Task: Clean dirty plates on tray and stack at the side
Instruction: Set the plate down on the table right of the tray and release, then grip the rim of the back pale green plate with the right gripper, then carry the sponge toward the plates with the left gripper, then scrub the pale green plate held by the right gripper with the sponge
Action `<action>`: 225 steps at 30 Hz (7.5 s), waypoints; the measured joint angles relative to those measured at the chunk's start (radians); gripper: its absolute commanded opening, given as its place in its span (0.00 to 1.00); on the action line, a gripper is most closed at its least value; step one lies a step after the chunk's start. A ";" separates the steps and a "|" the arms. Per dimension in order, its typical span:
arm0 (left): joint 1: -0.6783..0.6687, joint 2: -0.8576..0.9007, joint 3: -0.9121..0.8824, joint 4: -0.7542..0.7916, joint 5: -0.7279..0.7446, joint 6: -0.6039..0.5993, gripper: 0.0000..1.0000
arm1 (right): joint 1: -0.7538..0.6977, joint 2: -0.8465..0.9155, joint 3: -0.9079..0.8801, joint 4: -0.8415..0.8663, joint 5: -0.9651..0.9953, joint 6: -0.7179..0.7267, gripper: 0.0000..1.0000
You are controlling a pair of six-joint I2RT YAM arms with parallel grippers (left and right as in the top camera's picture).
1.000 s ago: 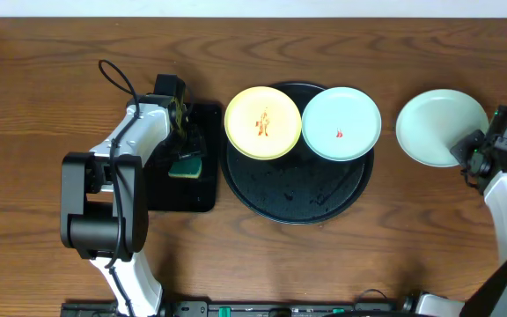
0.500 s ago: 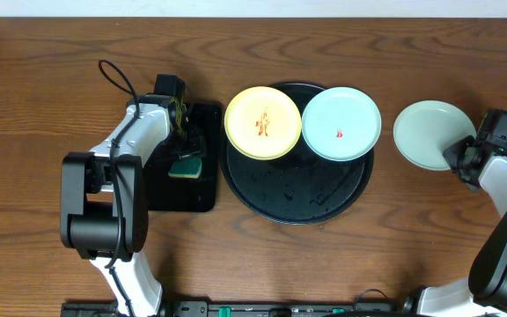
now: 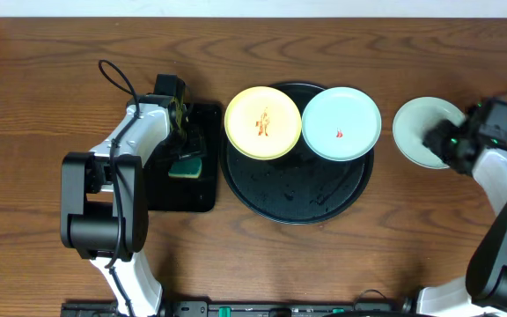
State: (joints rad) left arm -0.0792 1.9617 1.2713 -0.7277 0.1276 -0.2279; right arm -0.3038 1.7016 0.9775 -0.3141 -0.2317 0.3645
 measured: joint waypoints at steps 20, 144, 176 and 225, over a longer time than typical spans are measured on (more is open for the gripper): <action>0.000 0.000 0.000 -0.001 0.000 0.000 0.71 | 0.332 0.003 0.041 -0.025 0.086 -0.164 0.41; 0.006 -0.343 0.000 0.037 -0.003 0.071 0.07 | 0.429 0.002 0.047 -0.336 0.097 -0.164 0.01; -0.435 -0.174 0.045 0.266 0.280 -0.245 0.08 | 0.476 0.002 0.047 -0.341 0.088 -0.160 0.01; -0.655 0.043 0.088 0.512 0.058 -0.520 0.08 | 0.476 0.010 0.046 -0.375 0.082 -0.146 0.01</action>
State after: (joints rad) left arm -0.7345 2.0052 1.3590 -0.2157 0.1852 -0.7479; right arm 0.1719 1.7119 1.0237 -0.6895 -0.1493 0.2188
